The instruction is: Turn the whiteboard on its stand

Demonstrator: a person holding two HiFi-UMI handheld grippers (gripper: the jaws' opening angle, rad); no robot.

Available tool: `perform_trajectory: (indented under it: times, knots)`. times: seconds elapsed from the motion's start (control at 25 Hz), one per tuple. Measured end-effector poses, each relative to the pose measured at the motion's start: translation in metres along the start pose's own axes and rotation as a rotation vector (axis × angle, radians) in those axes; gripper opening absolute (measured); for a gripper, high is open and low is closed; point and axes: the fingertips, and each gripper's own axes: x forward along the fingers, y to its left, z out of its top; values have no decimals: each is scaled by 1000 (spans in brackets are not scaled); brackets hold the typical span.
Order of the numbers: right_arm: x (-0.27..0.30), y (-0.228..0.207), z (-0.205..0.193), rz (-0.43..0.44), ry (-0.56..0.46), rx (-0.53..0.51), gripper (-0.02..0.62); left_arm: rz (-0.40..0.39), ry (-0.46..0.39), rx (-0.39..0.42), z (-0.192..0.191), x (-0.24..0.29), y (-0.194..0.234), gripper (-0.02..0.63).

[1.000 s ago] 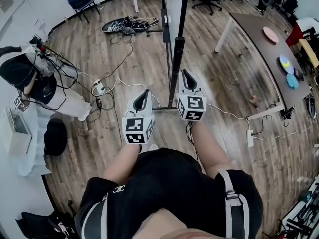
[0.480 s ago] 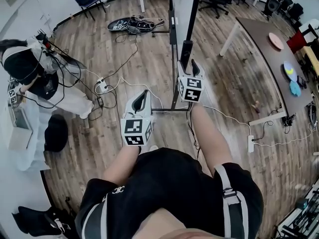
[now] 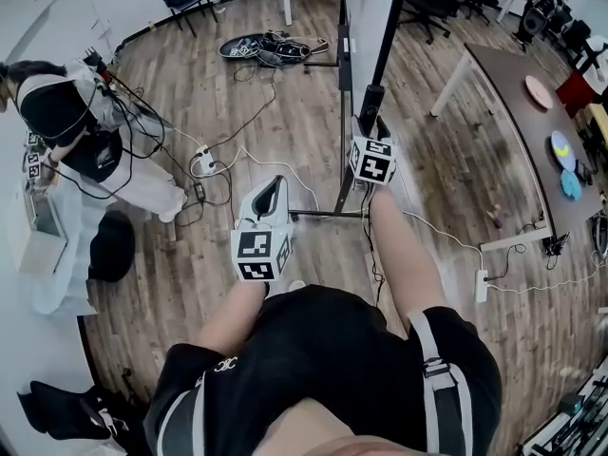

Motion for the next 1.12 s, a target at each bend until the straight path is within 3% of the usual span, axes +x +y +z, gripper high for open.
perform_trajectory:
  times: [0.64, 1.12]
  knots:
    - [1, 5, -7, -8, 51, -22, 195, -19, 0, -8, -1, -3, 3, 11]
    - [-47, -2, -20, -2, 30, -31, 195, -105, 19, -5, -9, 3, -24, 11]
